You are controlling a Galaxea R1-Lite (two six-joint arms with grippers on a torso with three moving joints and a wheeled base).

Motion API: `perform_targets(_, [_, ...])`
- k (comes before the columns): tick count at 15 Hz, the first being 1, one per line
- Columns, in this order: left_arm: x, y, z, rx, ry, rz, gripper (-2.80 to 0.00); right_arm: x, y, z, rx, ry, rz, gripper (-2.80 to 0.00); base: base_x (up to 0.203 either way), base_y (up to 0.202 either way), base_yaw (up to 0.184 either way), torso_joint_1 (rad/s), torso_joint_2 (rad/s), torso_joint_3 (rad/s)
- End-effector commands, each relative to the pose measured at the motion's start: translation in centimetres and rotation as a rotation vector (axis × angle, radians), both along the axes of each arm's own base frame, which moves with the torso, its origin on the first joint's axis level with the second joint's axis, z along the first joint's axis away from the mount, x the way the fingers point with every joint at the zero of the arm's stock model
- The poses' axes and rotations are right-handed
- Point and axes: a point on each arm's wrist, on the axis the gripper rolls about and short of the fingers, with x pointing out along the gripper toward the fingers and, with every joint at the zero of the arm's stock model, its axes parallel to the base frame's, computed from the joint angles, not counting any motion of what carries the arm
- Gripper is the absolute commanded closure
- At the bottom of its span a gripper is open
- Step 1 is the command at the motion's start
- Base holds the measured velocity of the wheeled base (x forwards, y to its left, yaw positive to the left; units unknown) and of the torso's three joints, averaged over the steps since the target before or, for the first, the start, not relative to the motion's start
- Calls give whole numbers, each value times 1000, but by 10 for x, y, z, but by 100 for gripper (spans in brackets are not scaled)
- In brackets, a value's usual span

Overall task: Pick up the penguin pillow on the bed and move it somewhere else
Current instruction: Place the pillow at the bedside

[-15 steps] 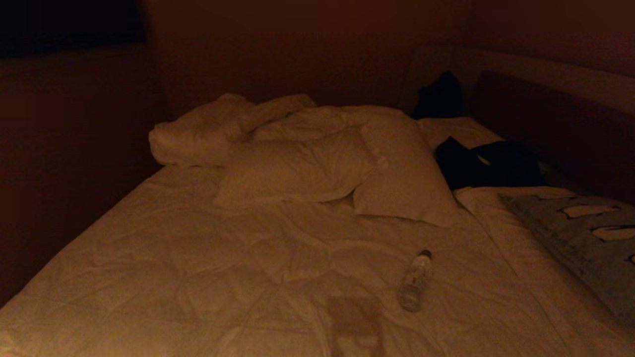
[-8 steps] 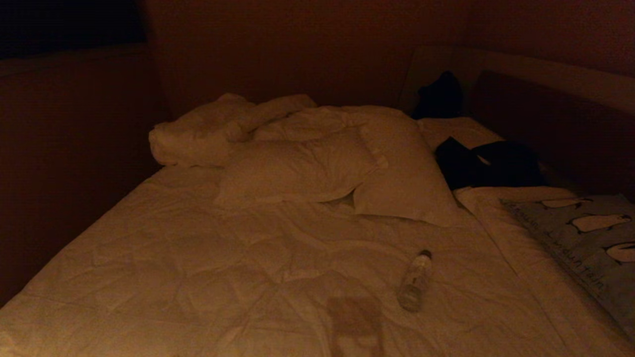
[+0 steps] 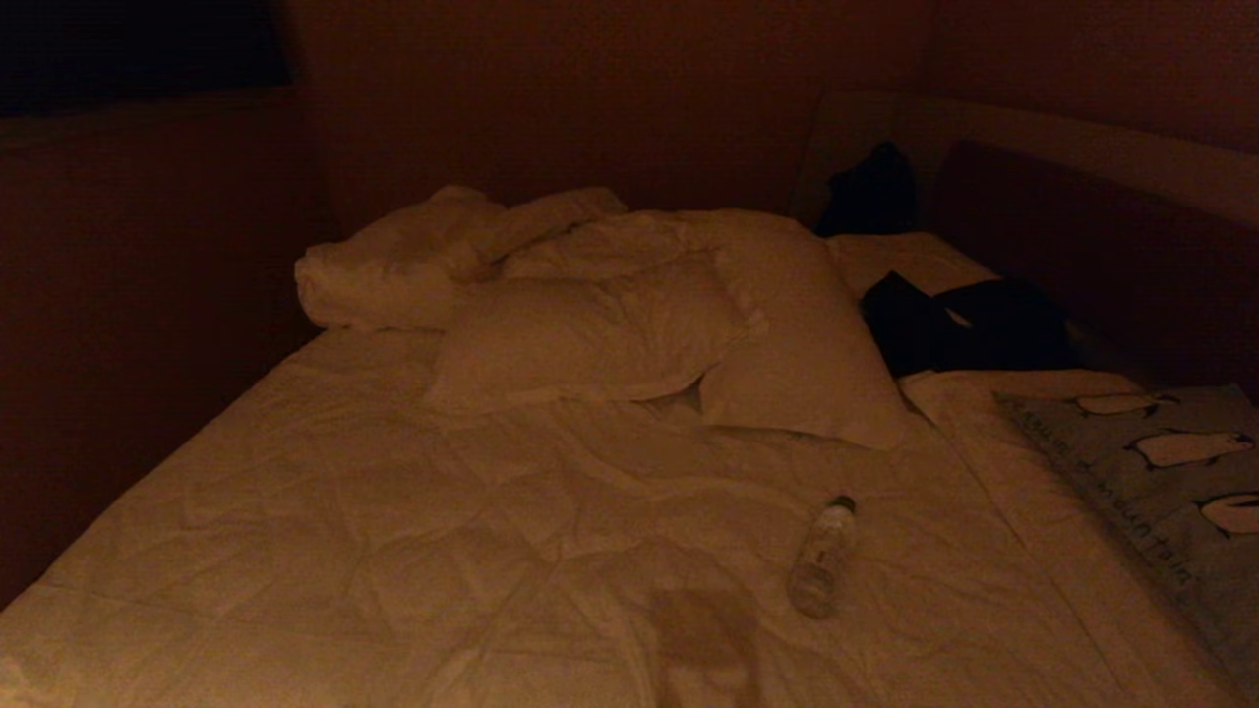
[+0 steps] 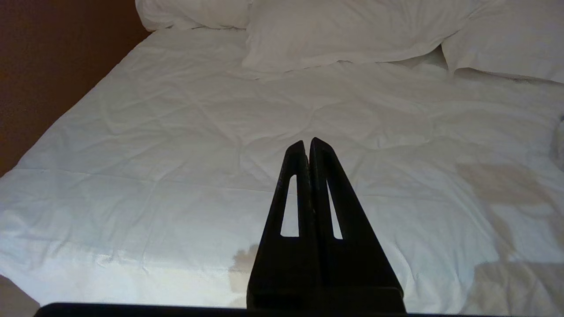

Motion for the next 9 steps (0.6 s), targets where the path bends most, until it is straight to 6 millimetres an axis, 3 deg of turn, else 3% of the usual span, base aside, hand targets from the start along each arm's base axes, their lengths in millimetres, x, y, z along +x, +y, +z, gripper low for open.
perform_targets(1, [0, 0, 0, 0, -1, 0, 0, -1, 1, -1, 15, -2, 3, -280, 0, 0, 0, 0, 0, 0])
perform_targets(5, [0, 0, 0, 0, 0, 2, 0, -5, 8, 9, 56, 1, 3, -280, 0, 0, 0, 0, 0, 0])
perform_targets(9, [0, 0, 0, 0, 0, 2, 0, -17, 25, 51, 85, -92, 62, -280, 0, 0, 0, 0, 0, 0])
